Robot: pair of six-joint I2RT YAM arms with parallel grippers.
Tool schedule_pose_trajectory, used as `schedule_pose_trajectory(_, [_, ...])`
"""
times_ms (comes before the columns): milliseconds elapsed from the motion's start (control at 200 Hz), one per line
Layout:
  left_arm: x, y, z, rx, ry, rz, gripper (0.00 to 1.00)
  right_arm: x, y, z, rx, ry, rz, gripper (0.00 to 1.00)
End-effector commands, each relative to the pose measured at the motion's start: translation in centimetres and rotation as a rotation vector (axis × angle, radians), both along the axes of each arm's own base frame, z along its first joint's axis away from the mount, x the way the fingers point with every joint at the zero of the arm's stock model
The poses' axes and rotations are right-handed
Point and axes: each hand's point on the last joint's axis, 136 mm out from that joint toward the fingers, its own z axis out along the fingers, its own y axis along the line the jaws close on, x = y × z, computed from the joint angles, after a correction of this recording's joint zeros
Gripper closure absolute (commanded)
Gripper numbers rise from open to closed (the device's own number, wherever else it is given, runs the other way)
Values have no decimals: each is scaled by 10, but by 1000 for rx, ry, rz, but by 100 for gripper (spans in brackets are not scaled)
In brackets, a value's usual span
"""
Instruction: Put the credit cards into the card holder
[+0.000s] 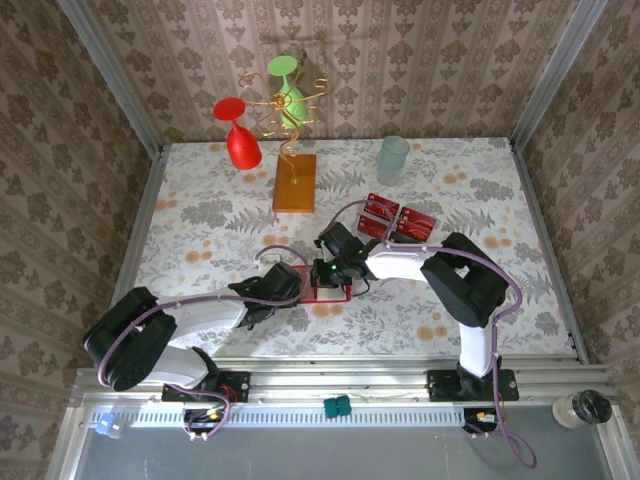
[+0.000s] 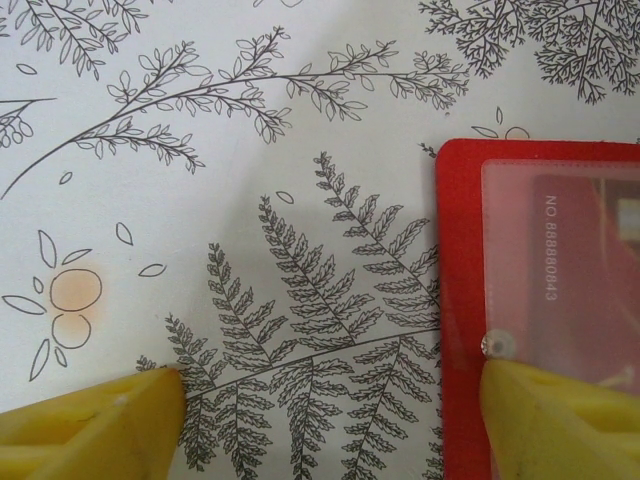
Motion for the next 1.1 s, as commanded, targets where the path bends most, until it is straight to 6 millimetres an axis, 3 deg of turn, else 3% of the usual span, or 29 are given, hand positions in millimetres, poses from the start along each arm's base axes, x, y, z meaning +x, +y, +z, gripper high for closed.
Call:
schedule_pose_trajectory(0, [-6, 6, -7, 7, 31, 8, 21, 3, 4, 7, -3, -12, 8, 96])
schedule_pose_trajectory(155, [-5, 12, 4, 7, 8, 24, 21, 8, -8, 31, 9, -61, -7, 96])
schedule_pose_trajectory(325, [-3, 19, 3, 6, 13, 38, 21, 13, -18, 39, -9, -83, -11, 96])
schedule_pose_trajectory(675, [-5, 22, -11, 30, 39, 44, 21, 14, -14, 19, -22, -46, -4, 98])
schedule_pose_trajectory(1095, [-5, 21, -14, 28, 39, 39, 21, 12, -4, 3, -31, -11, 18, 100])
